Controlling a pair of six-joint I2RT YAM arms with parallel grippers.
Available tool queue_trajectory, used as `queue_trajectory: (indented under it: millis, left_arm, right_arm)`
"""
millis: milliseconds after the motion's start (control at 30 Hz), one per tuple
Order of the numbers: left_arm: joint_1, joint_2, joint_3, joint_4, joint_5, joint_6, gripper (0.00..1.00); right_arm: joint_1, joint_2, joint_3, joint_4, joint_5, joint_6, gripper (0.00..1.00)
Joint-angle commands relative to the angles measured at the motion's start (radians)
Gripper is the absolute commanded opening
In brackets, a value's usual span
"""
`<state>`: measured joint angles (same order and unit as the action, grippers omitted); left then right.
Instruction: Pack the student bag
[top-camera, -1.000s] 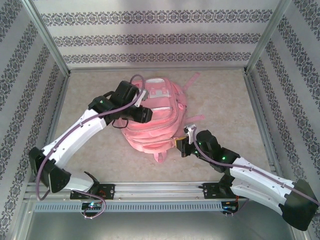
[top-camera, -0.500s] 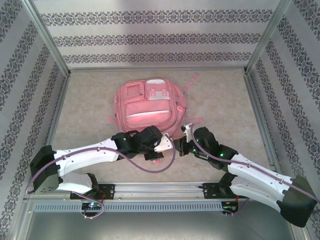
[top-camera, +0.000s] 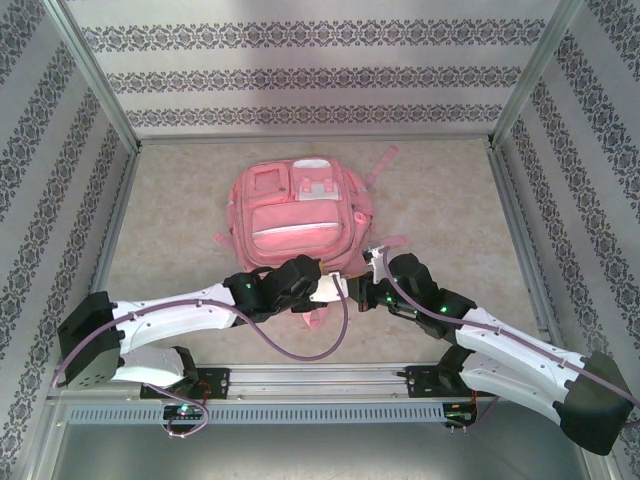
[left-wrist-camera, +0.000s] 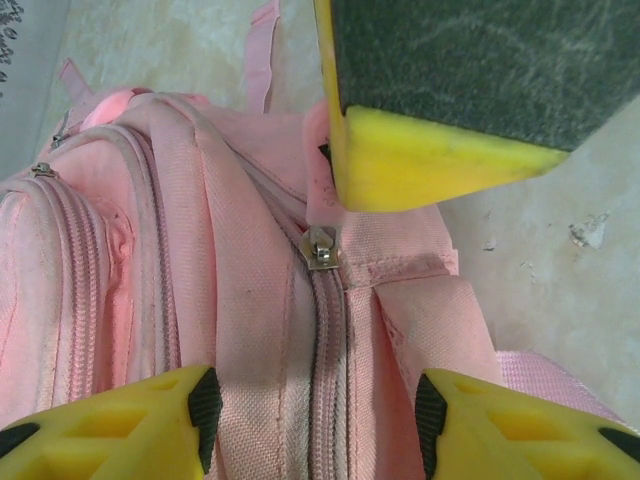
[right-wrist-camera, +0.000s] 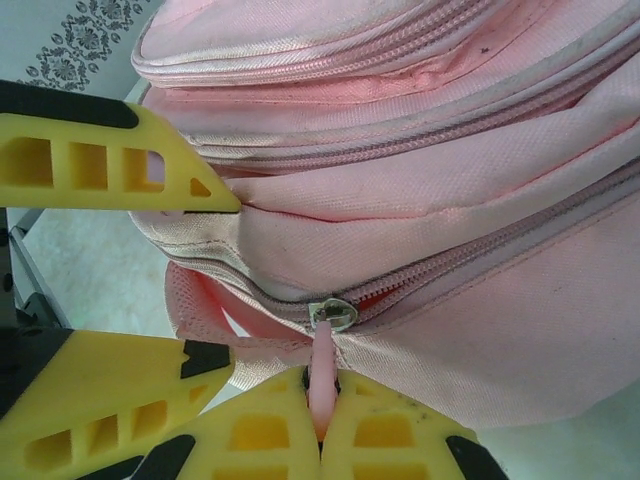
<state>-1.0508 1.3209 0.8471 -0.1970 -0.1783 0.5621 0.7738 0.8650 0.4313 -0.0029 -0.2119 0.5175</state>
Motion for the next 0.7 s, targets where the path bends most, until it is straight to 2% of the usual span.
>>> queue_trajectory:
  millis: [0,133,233,333,433,467,667]
  left_arm:
    - [0.022,0.026,-0.01,0.05,-0.043,0.022,0.58]
    - [0.048,0.057,0.012,0.062,-0.069,0.017,0.55]
    - [0.064,0.07,0.027,0.059,-0.045,0.008,0.46]
    - [0.072,0.085,0.034,0.06,-0.041,0.004,0.28]
    - [0.075,0.086,0.035,0.04,-0.025,0.008,0.03]
    - [0.075,0.082,0.036,0.035,-0.023,0.009,0.0]
    - [0.084,0.011,0.034,-0.011,-0.015,0.01,0.0]
  right_arm:
    - [-0.001,-0.009,0.047,0.114,-0.064,0.014,0.0]
    - [-0.001,-0.002,0.038,0.14,-0.079,0.027,0.0]
    - [-0.003,0.0,0.031,0.154,-0.088,0.035,0.0]
    - [-0.003,-0.006,0.025,0.161,-0.081,0.039,0.0]
    - [-0.004,-0.016,0.017,0.151,-0.048,0.033,0.0]
    - [-0.002,-0.019,0.017,0.142,-0.032,0.027,0.0]
    - [-0.013,0.019,0.044,0.002,0.078,-0.013,0.0]
